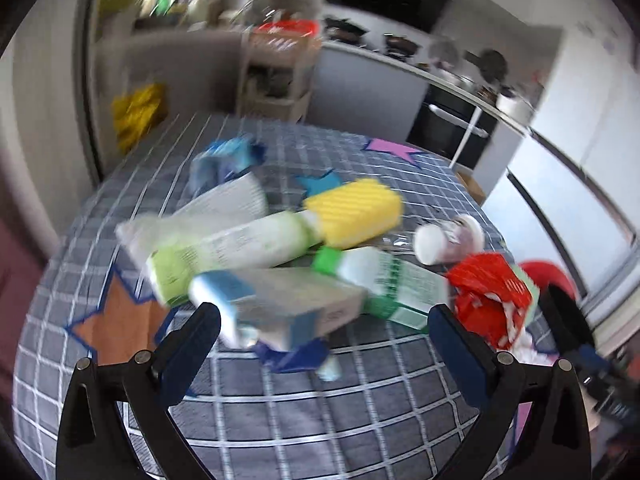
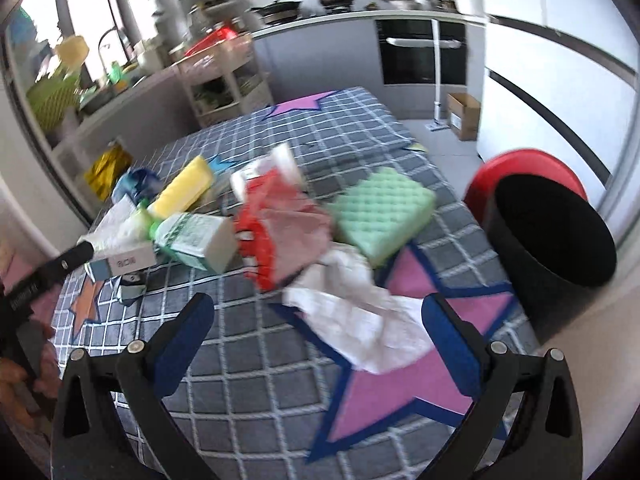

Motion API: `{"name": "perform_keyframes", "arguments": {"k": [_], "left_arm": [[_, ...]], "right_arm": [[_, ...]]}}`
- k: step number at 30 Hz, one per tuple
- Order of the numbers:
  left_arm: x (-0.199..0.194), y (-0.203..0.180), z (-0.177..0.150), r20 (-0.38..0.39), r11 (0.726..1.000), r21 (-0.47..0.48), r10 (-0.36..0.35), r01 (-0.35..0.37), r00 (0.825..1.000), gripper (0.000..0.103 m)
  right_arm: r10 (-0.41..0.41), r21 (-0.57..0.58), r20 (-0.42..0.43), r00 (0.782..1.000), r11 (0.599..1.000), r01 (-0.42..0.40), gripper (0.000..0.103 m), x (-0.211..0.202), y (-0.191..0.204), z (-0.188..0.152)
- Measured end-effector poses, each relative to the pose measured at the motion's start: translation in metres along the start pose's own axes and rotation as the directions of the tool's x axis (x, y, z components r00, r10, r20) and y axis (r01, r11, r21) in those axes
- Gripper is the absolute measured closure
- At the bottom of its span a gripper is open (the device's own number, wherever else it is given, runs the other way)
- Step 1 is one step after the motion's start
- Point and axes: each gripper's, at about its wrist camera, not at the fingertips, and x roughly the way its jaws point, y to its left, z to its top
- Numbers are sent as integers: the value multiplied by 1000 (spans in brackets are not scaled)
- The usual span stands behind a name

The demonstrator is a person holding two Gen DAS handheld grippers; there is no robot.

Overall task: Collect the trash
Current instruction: 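Move right tool to the red snack bag and grasp it, then grasp the white medicine box with left tool while right tool holds the red bag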

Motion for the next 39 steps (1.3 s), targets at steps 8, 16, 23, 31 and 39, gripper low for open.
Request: {"name": "perform_keyframes", "arguments": {"k": [8,16,23,31,39], "left_arm": [[37,46,4,-64,989,-150,-6,-3,998,0],[61,47,5,-107,986,-166,-36,17,994,0],[47,47,2,-69,990,-121,-79,71,994,0],[17,42,2,-18,989,-59,-138,136,990,0],[-19,20,15,47,981,28,-193,192,980,0]], "right_arm": [[-91,-84,-10,996,992,89,0,38,41,17],[-168,-104,-27,985,981,164,20,65,56,32],[-129,-111,-34,991,986,125,79,63,64,27],[-16,-109,31,999,994,20,80,27,69,28],[89,-34,84,993,996,-86,80,-4,56,34]]}}
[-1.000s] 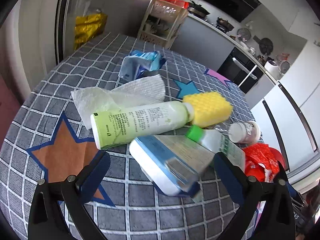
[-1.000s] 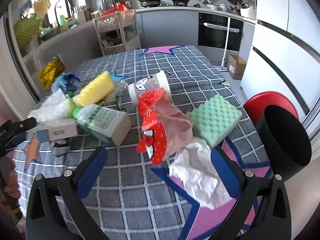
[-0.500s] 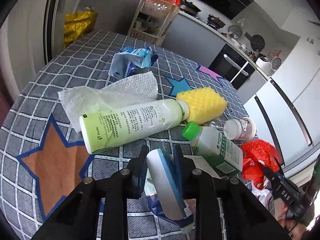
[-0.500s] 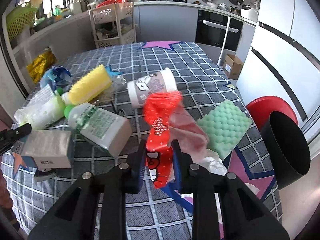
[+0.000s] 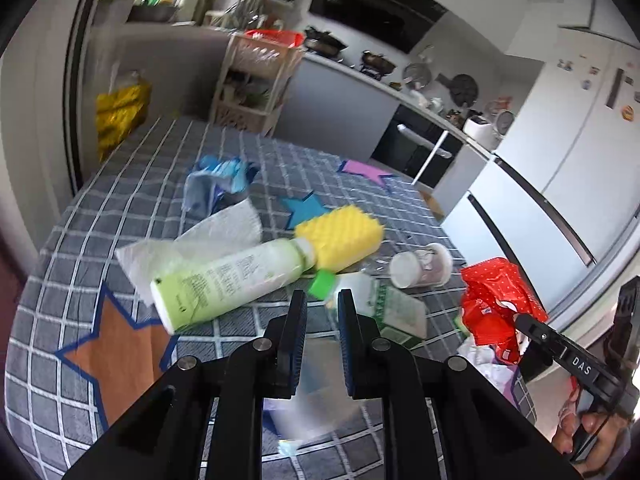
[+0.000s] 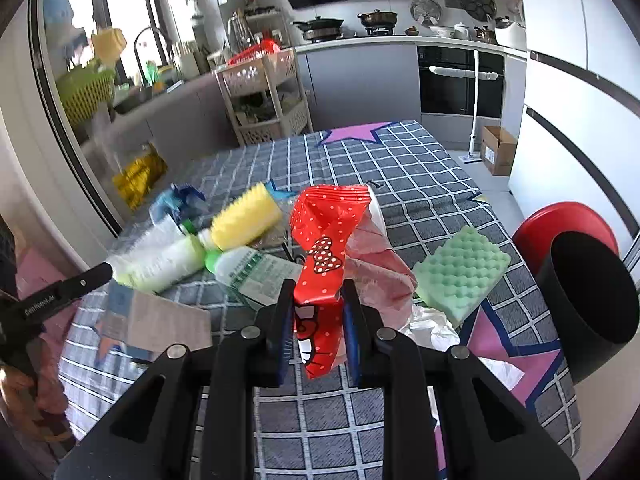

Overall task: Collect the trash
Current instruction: 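Grasp the white medicine box with left tool while right tool holds the red bag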

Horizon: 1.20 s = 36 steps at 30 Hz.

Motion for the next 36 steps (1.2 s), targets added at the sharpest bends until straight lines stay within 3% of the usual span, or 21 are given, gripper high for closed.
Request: {"name": "perform_keyframes", "arguments": {"k": [2,4,6,9,12,15,19,25,29,36], "left_arm": [[-2,-6,2,2,1000,16,-6,6,1000,0],[1,-10,1,-10,999,23,33,-32,999,0],[6,-5,-4,-37,997,-4,76,-76,996,0],[8,8,-16,-81,994,-67,80,-85,994,0],[-5,19,-29,-29,989,-84,121,-123,992,0],[-4,25,-37,-75,981,-78,170,-176,983,0],[7,28,-51,-165,987,-88,117,-133,979,0],[17,16,-54,-183,990,-59,114,-127,976,0],[39,8,-59,-269,993,-7,113,-120,956,0],[26,-10,-64,-228,997,71,49,-34,972,2]], "right_arm": [[11,11,10,1000,1000,-12,80,-6,-4,0],[20,16,19,1000,1000,-20,80,-12,-6,-1],[33,22,17,999,999,-33,80,-16,-9,-3],[56,27,11,998,998,-56,80,-21,-9,-10],[74,17,3,997,997,-74,80,-23,-7,-17],[95,12,-6,995,995,-95,80,-22,-4,-22],[115,17,-17,993,993,-114,80,-20,-2,-29],[114,21,-24,993,993,-113,80,-23,-5,-36],[113,37,-19,993,993,-112,80,-25,-9,-38],[116,46,-14,993,992,-115,80,-27,-10,-41]]}}
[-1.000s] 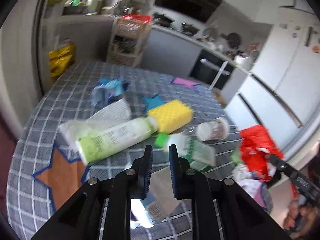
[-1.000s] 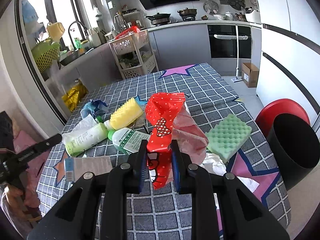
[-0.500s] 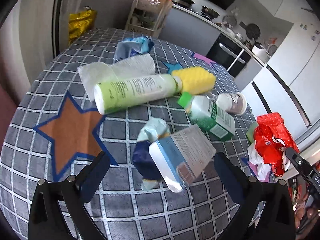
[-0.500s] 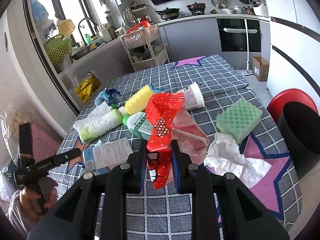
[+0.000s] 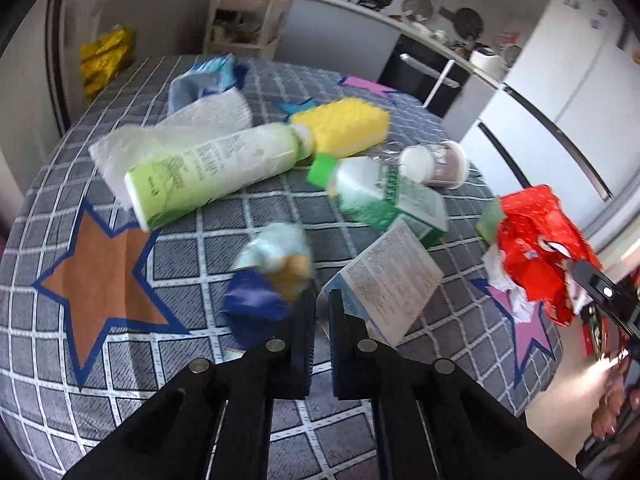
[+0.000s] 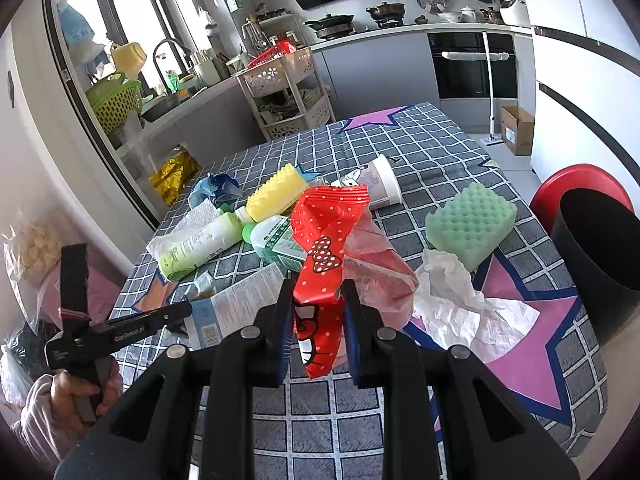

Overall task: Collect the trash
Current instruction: 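Grasp the white medicine box with left tool while right tool holds the red bag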

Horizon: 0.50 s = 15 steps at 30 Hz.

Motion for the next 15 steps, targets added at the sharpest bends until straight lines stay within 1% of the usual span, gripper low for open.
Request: {"name": "perform_keyframes", "arguments": {"k": [3,7,8,12,15], "left_arm": [[-11,-10,5,25,999,41,-17,16,1000,2],[-22,-39,8,69,985,169,-40,28,997,2],[-23,-48,7,70,977,209,-46,31,996,2],[-20,-70,-2,31,959,279,-69,58,997,2],[-21,-91,-13,23,932,356,-76,63,997,2]], "right_arm": [[4,12,12,1000,1000,-4,80,-4,-2,-1],[8,18,23,1000,1000,-8,80,-10,-6,-1],[8,22,25,1000,1000,-8,80,-11,-8,-1],[9,36,29,1000,999,-10,80,-14,-13,-3],[4,40,34,999,999,-6,80,-18,-17,-4]]}}
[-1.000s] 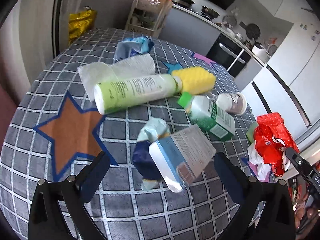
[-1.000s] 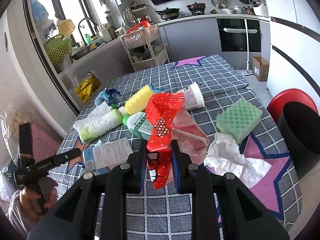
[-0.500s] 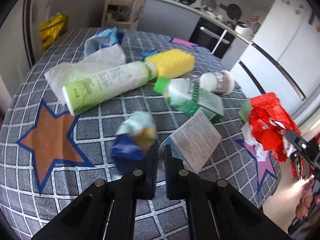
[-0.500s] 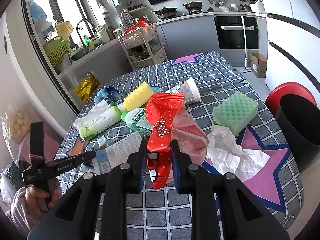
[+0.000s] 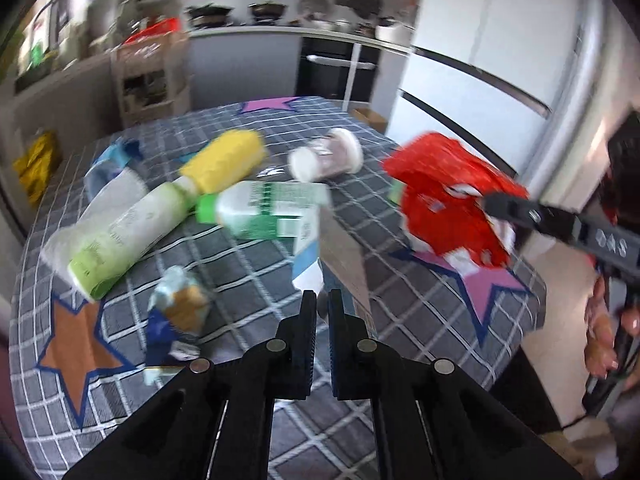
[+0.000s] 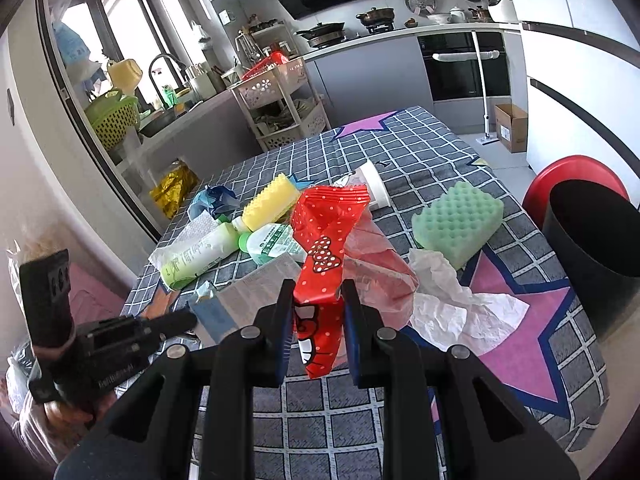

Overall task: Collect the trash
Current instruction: 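Grasp the white medicine box with left tool while right tool holds the red bag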

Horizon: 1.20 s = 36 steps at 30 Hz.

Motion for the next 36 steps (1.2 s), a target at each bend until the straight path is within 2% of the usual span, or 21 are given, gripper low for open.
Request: {"name": "perform_keyframes", "arguments": {"k": [4,8,11,12,13,15,18,23,27,29,32,36], "left_arm": [[-2,-39,-5,-30,988,131,-83,86,996,2],[7,-55,-11,-73,983,184,-9,22,997,2],[17,-42,-8,-84,992,100,86,-77,993,0],[18,-34,-5,-78,992,47,119,-115,990,0],[14,-28,-2,-41,991,0,131,-131,991,0],[15,-22,4,-33,989,-25,143,-144,989,0],[28,-16,14,-68,977,-55,202,-205,977,0],[73,-11,22,-190,963,-87,235,-255,953,0],[100,-16,22,-255,958,-105,235,-268,938,0],[112,-19,18,-278,956,-78,250,-281,927,0],[124,-22,10,-308,945,-26,302,-325,902,0],[123,-12,3,-316,954,-101,238,-282,918,0]], "right_arm": [[-6,18,12,1000,1000,6,80,-6,-9,0],[-10,41,18,1000,999,9,80,-10,-19,-1],[-9,51,19,1000,999,8,80,-13,-25,-5],[-8,53,18,1000,999,7,80,-14,-26,-7],[-6,55,16,1000,998,5,79,-14,-28,-8],[-7,59,16,1000,998,6,79,-15,-31,-10],[-3,74,14,1000,997,2,79,-14,-37,-13],[3,96,21,1000,995,-5,79,-19,-46,-18],[2,118,28,1000,993,-5,79,-24,-57,-22],[-1,128,30,1000,992,-3,79,-25,-61,-24],[-3,139,28,1000,990,-1,79,-26,-67,-25],[-2,138,25,1000,990,-1,79,-25,-70,-27]]}}
